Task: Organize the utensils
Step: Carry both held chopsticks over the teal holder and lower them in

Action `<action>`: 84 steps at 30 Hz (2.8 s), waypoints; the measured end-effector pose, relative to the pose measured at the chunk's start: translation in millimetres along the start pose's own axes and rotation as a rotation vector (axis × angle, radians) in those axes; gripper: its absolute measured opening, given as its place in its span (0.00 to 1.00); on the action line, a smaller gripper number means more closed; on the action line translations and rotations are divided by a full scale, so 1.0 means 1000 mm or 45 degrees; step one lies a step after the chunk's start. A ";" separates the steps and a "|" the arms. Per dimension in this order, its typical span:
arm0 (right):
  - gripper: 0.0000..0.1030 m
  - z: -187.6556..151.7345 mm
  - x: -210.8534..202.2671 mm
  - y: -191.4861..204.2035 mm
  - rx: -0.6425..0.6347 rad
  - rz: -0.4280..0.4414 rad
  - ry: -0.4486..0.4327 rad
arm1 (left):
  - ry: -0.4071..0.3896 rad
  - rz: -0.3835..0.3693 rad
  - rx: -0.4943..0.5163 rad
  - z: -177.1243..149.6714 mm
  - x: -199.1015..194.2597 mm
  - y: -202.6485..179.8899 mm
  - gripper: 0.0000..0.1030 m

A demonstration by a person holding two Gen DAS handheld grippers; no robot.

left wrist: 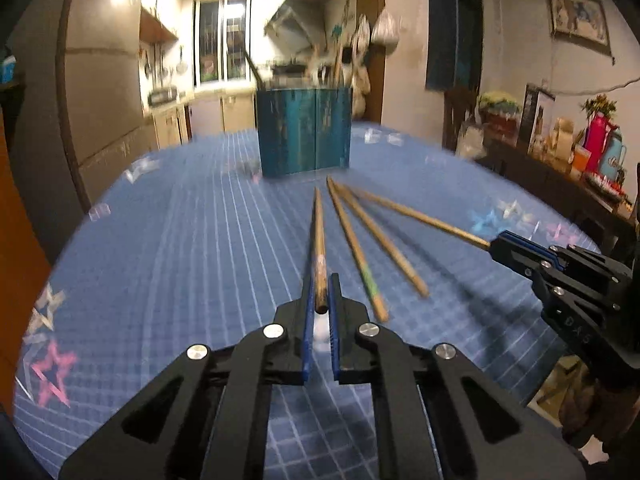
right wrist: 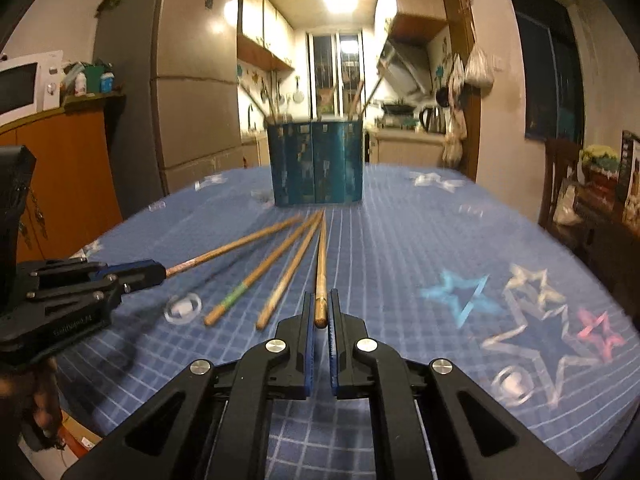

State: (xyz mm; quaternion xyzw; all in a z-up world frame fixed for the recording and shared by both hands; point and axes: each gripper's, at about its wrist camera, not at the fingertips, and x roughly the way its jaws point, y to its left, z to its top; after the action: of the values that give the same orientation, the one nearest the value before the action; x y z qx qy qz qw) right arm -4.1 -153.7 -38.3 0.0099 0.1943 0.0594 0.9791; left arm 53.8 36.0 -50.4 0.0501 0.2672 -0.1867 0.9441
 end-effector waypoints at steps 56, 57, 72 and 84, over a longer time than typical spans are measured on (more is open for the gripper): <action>0.07 0.391 0.140 -0.074 -0.085 0.377 -0.116 | -0.488 -0.014 0.017 0.344 0.027 0.026 0.04; 0.07 0.389 0.144 -0.074 -0.089 0.376 -0.112 | -0.474 -0.012 0.013 0.343 0.033 0.026 0.04; 0.07 0.358 0.196 -0.077 -0.063 0.384 -0.004 | -0.384 0.014 -0.021 0.329 0.069 0.042 0.04; 0.07 0.345 0.209 -0.069 -0.084 0.375 0.021 | -0.308 0.029 -0.034 0.321 0.091 0.044 0.07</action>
State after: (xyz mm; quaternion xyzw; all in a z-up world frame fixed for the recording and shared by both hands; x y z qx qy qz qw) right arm 326.8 -195.4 198.2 0.0055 0.1968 0.2088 0.9579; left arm 297.6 -15.3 175.2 0.0175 0.1534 -0.1771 0.9720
